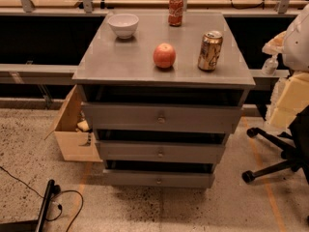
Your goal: Pick orange can
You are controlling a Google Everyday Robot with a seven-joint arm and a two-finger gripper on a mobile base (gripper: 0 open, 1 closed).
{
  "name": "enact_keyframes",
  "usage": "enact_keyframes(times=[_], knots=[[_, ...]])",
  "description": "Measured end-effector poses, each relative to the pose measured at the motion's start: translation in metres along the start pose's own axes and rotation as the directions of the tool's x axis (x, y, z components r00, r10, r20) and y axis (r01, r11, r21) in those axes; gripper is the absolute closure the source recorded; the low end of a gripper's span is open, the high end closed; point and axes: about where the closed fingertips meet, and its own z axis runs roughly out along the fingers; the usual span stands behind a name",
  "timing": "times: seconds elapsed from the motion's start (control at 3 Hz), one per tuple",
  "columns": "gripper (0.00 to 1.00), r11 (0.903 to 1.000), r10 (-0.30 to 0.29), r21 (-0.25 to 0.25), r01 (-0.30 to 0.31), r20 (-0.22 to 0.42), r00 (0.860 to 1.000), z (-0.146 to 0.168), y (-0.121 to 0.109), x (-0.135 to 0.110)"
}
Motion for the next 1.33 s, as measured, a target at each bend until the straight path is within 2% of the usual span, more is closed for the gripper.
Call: enact_keyframes(times=[0.33,0.67,1.0,1.33], knots=[[0.00,1.0000,0.000,0.000,0.000,0.000,1.000,0.000,0.000,0.000],[0.00,0.9999,0.013,0.011,-0.013,0.036,0.999,0.016,-0.026,-0.003],[0.00,0.9966,0.067,0.038,-0.073,0.139,0.988,0.043,-0.072,-0.002],[0.00,0.9883,0.111,0.062,-0.139,0.331,0.937,0.073,-0.122,-0.005]])
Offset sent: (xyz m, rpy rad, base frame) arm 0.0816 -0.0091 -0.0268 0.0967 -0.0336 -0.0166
